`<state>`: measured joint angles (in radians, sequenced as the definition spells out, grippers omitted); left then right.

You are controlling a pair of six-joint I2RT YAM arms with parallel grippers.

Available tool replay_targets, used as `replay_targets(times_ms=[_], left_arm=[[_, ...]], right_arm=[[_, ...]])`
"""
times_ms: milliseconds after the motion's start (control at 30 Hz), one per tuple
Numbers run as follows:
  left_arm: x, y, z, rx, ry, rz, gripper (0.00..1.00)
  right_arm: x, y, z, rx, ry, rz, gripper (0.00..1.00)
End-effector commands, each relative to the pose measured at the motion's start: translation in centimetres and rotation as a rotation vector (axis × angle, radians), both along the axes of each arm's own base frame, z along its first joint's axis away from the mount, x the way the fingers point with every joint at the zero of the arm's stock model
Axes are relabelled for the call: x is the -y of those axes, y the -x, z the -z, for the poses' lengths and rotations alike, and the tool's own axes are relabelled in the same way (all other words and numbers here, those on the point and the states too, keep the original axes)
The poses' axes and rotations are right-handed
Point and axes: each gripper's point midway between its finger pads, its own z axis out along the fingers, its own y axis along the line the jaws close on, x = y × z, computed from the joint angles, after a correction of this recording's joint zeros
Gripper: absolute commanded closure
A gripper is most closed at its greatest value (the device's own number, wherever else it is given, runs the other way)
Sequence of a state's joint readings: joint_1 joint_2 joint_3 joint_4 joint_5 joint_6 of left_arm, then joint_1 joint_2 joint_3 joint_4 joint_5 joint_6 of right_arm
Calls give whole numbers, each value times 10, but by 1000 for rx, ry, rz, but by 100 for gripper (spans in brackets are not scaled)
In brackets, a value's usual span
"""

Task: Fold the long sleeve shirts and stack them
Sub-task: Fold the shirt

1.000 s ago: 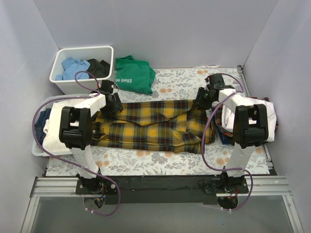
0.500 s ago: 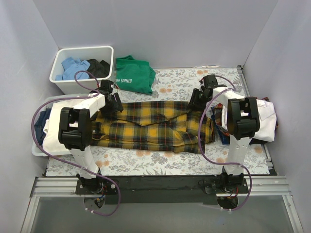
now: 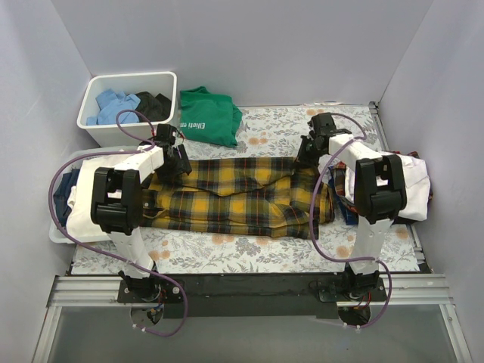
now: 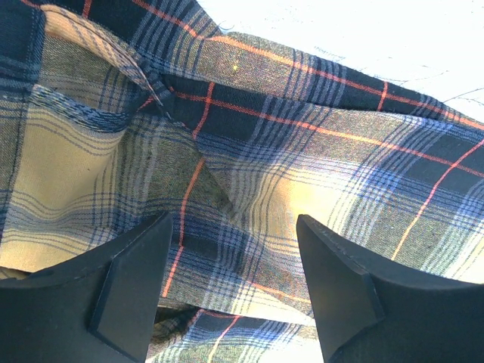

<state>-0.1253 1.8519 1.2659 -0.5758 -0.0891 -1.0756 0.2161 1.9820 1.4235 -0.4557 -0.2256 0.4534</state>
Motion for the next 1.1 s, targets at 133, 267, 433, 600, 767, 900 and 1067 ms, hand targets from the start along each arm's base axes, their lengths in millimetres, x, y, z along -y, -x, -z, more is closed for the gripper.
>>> replay_targets(times_ms=[133,267,433,600,767,900,1067], left_arm=[[-10,-7,-24,61,-37,-13,34],[-16,-5,-15,34,-68,-35,34],[-27,-1,2,-19,-124,-67,35],[-37,8,17,-72,-161,-98,38],[-45,12,20,-81,-162,-114,41],[-40,9,5,-35,-128,-91,40],[-32,14,-19,31,-77,-59,28]], right_arm=[[6,34,-55,61,-10,-10,99],[8,59,-40,-11,-12,-32,99],[16,85,-2,-120,23,-41,99],[28,95,32,-197,65,-30,99],[40,84,48,-191,111,-1,99],[34,61,35,-135,92,-4,99],[22,36,-1,-21,36,-22,91]])
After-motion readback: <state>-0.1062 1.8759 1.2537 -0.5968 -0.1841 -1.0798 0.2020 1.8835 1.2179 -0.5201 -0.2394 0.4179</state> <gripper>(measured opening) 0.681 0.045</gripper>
